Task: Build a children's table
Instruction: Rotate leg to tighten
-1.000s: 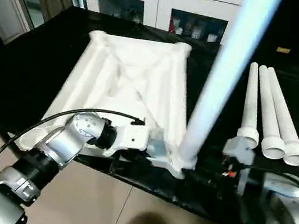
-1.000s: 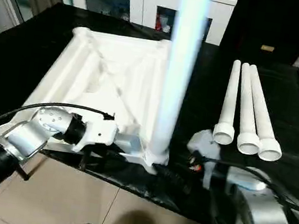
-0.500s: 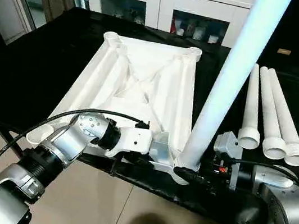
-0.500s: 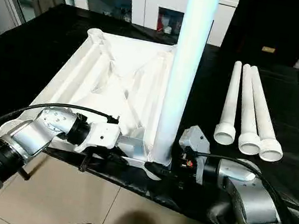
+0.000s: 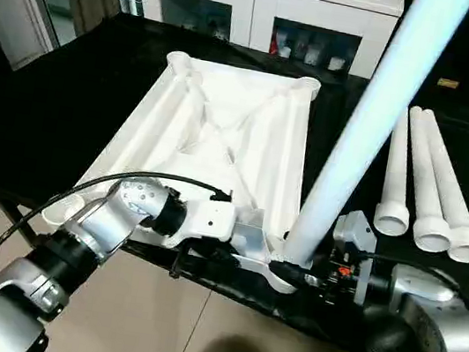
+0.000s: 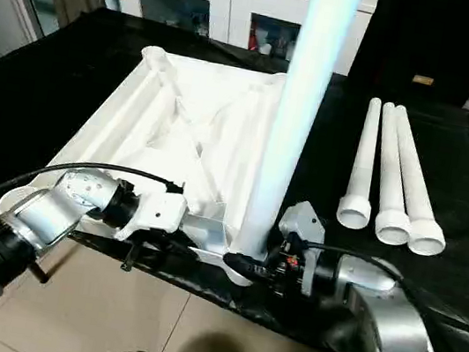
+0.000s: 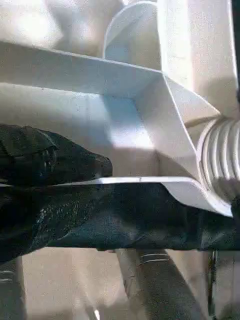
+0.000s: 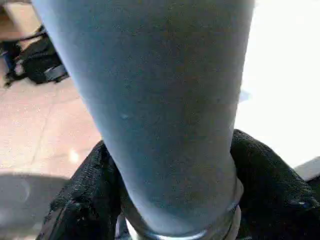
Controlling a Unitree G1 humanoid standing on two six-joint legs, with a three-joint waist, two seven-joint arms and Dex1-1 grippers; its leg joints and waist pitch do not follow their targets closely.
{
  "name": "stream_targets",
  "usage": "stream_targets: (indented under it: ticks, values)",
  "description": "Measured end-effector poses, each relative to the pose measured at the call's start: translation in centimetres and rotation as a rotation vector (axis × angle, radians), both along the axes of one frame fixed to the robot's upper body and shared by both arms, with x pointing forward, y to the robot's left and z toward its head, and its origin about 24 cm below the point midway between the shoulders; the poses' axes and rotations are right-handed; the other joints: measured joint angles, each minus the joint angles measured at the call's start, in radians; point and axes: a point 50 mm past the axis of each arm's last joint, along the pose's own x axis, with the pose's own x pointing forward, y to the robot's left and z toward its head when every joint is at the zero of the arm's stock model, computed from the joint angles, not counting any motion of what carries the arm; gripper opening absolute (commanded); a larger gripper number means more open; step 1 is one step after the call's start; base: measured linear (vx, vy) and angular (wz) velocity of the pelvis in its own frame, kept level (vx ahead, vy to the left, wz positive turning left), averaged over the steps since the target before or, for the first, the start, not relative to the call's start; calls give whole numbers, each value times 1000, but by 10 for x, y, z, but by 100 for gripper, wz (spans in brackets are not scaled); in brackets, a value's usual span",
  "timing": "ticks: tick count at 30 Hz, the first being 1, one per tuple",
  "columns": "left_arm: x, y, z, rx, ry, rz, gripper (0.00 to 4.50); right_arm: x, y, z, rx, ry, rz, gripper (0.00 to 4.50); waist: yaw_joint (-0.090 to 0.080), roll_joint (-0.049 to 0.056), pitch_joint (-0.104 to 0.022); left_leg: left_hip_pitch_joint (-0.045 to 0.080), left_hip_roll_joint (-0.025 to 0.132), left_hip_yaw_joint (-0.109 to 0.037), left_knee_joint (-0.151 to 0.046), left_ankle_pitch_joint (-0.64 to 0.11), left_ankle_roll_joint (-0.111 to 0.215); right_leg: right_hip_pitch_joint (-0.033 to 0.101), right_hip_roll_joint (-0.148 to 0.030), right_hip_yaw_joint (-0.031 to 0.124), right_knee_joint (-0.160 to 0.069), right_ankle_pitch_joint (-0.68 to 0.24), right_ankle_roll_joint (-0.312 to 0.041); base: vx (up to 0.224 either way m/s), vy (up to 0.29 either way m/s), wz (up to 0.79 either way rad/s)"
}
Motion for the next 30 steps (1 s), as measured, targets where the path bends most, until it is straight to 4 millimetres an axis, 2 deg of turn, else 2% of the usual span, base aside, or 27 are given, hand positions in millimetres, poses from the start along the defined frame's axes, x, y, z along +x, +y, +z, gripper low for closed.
stream_targets:
  ticks: [4, 9, 13, 17, 18, 19, 21, 23, 25, 28, 30]
  values:
    - [5, -3, -4, -29, 28, 191, 0, 18, 13, -6, 21, -10, -236, 274, -42, 1, -1, 4, 0, 0, 1, 1, -3, 0, -1, 1, 2, 3, -2, 0, 0, 0]
    - [11, -25, -6, -75, 44, 440, 0, 47, 27, -8, 23, -8, -521, 273, -71, 0, 0, 7, 0, 1, 1, 3, -5, 2, -4, -2, 2, 4, 2, 0, 0, 0]
    - [11, -45, -5, -101, 48, 557, 0, 59, 29, -6, 12, -9, -643, 273, -76, -2, 1, 7, 0, 2, 1, 3, -5, 1, -5, -3, 1, 5, 2, 0, 0, 0]
    - [11, -52, -4, -109, 33, 583, 0, 63, 29, -4, 9, -16, -673, 273, -72, -2, 1, 5, 0, 2, -1, 3, -5, 0, -5, -3, 0, 6, 0, 0, 0, 0]
    - [11, -52, -3, -108, 28, 586, 0, 64, 29, -4, 13, -13, -677, 308, -70, -2, 1, 4, 0, 2, -1, 3, -5, -1, -5, -4, 0, 6, 0, 0, 0, 0]
    - [11, -52, -3, -108, 26, 587, 0, 64, 29, -4, 13, -12, -679, 308, -69, -2, 1, 4, 0, 2, -2, 3, -5, -1, -5, -4, -1, 6, 0, 0, 0, 0]
    - [11, -52, -3, -105, 23, 589, 0, 64, 30, -4, 18, -10, -686, 348, -70, -2, 1, 3, 0, 2, -2, 3, -5, -1, -5, -4, -1, 6, 0, 0, 0, 0]
    - [11, -52, -3, -102, 20, 580, 0, 62, 28, -9, 28, 13, -693, 353, -67, -1, 1, 3, 0, 2, -2, 3, -5, -1, -5, -4, -1, 6, 0, 0, 0, 0]
    - [11, -48, -2, -96, 13, 570, 0, 60, 26, -9, 44, 6, -680, 387, -67, 0, 1, 3, 0, 2, -2, 3, -5, -1, -5, -4, -1, 6, -1, 0, 0, 0]
    - [11, -44, -2, -91, 10, 548, 0, 54, 19, -9, 66, -11, -628, 398, -61, 0, 1, 1, 0, 2, -2, 3, -5, -2, -6, -4, -2, 6, 0, 0, 0, 0]
    - [12, -38, -2, -90, 1, 525, 0, 47, 10, -11, 67, -11, -577, 431, -54, 0, 2, -2, 0, 2, -1, 3, -5, -5, -6, -5, -2, 7, 0, 0, 0, 0]
